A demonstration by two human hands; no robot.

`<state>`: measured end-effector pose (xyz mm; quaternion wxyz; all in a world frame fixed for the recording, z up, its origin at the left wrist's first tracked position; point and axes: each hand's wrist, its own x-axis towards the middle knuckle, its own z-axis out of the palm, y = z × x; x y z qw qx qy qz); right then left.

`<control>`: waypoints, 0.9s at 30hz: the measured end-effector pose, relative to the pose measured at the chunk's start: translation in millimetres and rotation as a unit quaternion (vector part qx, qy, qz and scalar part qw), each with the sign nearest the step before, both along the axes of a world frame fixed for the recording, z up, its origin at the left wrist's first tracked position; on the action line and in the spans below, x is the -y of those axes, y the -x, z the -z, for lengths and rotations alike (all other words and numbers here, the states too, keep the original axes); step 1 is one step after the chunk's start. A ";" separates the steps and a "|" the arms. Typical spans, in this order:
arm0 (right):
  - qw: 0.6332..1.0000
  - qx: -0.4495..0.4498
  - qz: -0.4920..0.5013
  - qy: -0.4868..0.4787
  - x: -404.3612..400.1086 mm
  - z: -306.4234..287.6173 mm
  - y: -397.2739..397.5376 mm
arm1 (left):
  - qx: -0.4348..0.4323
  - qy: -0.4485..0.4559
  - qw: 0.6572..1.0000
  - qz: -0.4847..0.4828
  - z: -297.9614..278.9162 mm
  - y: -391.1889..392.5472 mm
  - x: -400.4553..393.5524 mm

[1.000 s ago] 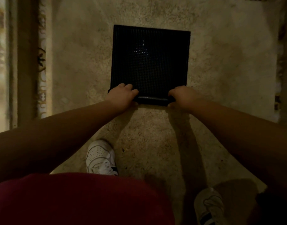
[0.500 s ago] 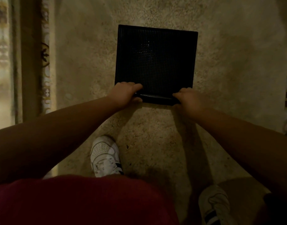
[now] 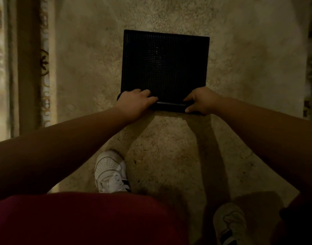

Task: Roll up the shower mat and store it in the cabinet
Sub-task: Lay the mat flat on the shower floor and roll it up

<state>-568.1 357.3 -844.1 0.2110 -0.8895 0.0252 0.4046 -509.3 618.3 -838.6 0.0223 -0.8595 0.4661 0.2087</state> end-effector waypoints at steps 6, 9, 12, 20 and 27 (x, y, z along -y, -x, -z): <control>0.975 0.223 0.006 0.019 -3.7 3.6 46.1 | -0.089 -0.002 0.995 -0.038 -0.4 -31.8 13.1; 0.966 0.245 -0.029 0.073 -15.5 9.5 52.6 | -0.098 -0.001 0.994 -0.043 2.8 -33.4 14.2; 0.975 0.204 -0.003 0.088 -16.7 8.2 28.0 | -0.110 0.001 0.991 -0.072 6.2 -35.6 14.7; 0.995 0.070 0.057 0.043 -1.9 9.9 -11.3 | -0.083 0.045 0.990 -0.109 4.2 -20.0 14.1; 0.995 0.015 0.096 0.002 8.9 6.7 -27.1 | 0.024 -0.013 0.999 -0.039 -0.5 -15.0 28.2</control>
